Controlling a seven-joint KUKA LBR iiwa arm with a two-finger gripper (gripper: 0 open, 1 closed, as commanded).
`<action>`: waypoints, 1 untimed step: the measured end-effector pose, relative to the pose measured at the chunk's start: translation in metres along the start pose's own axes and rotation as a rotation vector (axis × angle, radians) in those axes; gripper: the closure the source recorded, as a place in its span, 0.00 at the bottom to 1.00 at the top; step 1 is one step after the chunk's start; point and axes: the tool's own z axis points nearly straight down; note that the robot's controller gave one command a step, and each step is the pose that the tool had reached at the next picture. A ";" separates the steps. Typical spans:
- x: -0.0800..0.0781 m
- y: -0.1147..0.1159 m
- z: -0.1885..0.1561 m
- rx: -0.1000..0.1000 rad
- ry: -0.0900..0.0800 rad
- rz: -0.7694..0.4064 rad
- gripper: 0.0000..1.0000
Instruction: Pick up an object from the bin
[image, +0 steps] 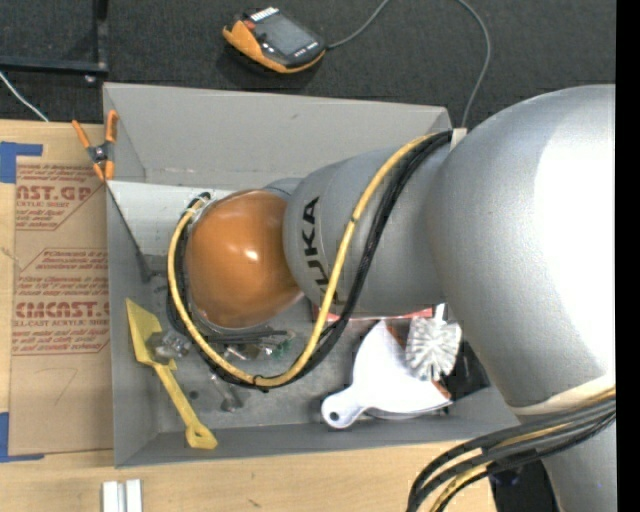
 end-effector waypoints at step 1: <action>-0.047 -0.069 0.031 0.000 -0.003 -0.320 1.00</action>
Offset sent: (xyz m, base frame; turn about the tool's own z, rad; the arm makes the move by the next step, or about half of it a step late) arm 0.0000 0.0000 0.0000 0.0000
